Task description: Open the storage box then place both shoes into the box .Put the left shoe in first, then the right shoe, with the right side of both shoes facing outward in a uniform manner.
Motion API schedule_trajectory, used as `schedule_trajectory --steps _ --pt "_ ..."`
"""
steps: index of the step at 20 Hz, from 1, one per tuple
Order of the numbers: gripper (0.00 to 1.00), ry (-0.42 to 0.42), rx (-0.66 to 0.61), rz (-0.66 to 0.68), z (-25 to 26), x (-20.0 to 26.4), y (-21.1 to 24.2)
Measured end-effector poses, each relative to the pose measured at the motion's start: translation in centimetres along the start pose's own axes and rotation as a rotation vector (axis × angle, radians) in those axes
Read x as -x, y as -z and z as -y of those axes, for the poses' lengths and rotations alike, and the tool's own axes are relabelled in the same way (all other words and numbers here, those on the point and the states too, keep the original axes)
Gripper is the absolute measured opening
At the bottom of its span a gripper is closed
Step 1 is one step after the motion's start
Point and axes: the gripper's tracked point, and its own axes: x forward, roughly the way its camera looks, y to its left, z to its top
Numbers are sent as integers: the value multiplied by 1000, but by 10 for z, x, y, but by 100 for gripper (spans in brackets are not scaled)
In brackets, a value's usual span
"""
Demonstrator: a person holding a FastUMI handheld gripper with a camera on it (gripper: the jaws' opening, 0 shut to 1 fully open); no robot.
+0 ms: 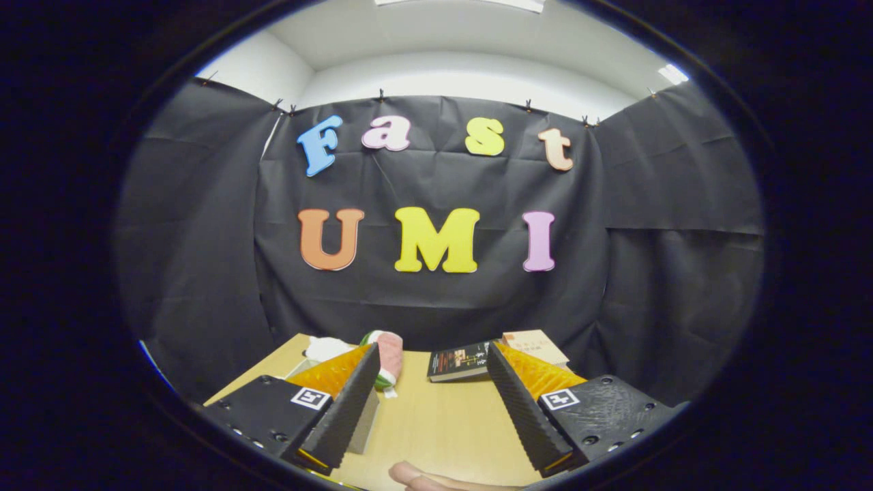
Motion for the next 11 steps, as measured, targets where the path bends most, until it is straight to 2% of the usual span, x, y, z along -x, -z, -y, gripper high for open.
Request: schedule_trajectory --steps 11 --pt "96 -18 27 -37 -17 -13 6"
